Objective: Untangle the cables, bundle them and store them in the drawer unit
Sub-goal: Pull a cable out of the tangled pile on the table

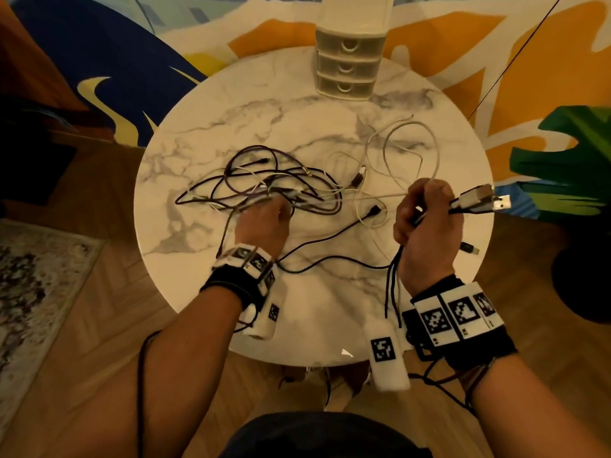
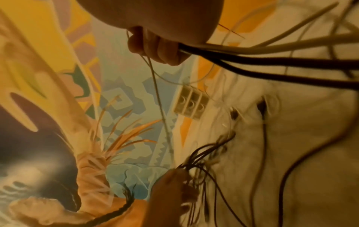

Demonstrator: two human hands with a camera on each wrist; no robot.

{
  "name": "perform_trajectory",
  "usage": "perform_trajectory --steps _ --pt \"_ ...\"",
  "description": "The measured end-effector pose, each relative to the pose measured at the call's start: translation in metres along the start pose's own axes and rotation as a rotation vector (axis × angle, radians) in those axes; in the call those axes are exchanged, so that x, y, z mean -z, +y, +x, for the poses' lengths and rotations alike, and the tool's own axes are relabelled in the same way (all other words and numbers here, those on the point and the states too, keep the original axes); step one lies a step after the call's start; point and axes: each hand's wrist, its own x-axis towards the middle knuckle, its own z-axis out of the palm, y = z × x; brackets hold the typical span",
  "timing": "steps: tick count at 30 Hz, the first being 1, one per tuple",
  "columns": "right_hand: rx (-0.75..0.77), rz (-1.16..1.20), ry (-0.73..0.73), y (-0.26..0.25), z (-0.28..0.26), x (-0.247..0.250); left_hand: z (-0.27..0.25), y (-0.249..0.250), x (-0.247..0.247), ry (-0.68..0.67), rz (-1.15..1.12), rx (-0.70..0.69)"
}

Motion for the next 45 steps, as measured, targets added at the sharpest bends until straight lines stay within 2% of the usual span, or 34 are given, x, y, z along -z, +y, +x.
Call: perform_trajectory --steps 2,5,7,10,13,16,17,19,21,22,23,26,28,31,34,37,42,45 --pt "0.052 0.021 0.023 -0.014 0.008 0.002 0.016 -0.005 0.022 0.062 -0.013 0.08" --pt "0.073 0.126 0.094 -0.035 0.032 0.015 0.022 -0.024 0.038 0.0 0.052 0.18" --pt "0.015 0.098 0.102 -0.029 0.043 0.022 0.009 -0.03 0.028 -0.107 0.125 0.161" --pt "-0.13 -0.088 0.101 0.005 0.047 0.029 -0.006 -0.031 0.009 -0.201 0.149 0.168" --pt "-0.23 -0.194 0.185 0.033 0.042 0.043 -0.004 -0.027 0.016 -0.131 0.21 0.156" --pt "-0.079 -0.267 0.239 0.04 0.025 0.05 -0.004 -0.017 0.027 -0.071 0.31 0.11" --pt "-0.051 -0.295 0.195 0.041 0.015 0.047 -0.005 -0.013 0.027 -0.084 0.339 0.094" --pt "-0.105 -0.424 -0.035 0.045 -0.007 0.035 -0.013 -0.008 0.024 -0.156 0.393 0.082" --pt "-0.264 -0.656 -0.388 0.061 -0.023 0.022 -0.021 0.002 0.024 -0.219 0.445 0.077" --pt "-0.343 -0.7 -0.511 0.072 -0.025 0.017 -0.027 0.009 0.026 -0.234 0.47 0.046" --pt "-0.412 -0.678 -0.549 0.081 -0.024 0.015 -0.034 0.018 0.027 -0.237 0.494 -0.017" --pt "-0.578 -0.322 -0.396 0.09 -0.008 0.013 -0.056 0.049 0.023 -0.266 0.528 -0.245" --pt "-0.629 -0.093 -0.335 0.085 0.004 0.016 -0.066 0.061 0.015 -0.333 0.532 -0.351" --pt "-0.591 0.116 -0.215 0.069 0.024 0.026 -0.07 0.061 0.003 -0.463 0.548 -0.47" --pt "-0.473 0.208 -0.115 0.044 0.046 0.046 -0.067 0.048 -0.004 -0.585 0.562 -0.428" --pt "-0.369 0.158 -0.074 0.017 0.062 0.073 -0.06 0.039 -0.011 -0.628 0.536 -0.347" --pt "-0.206 -0.359 0.215 0.004 0.065 0.118 -0.049 0.049 -0.022 -0.49 0.304 -0.366" --pt "-0.17 -0.582 0.225 0.017 0.056 0.14 -0.042 0.072 -0.029 -0.376 0.021 -0.275"
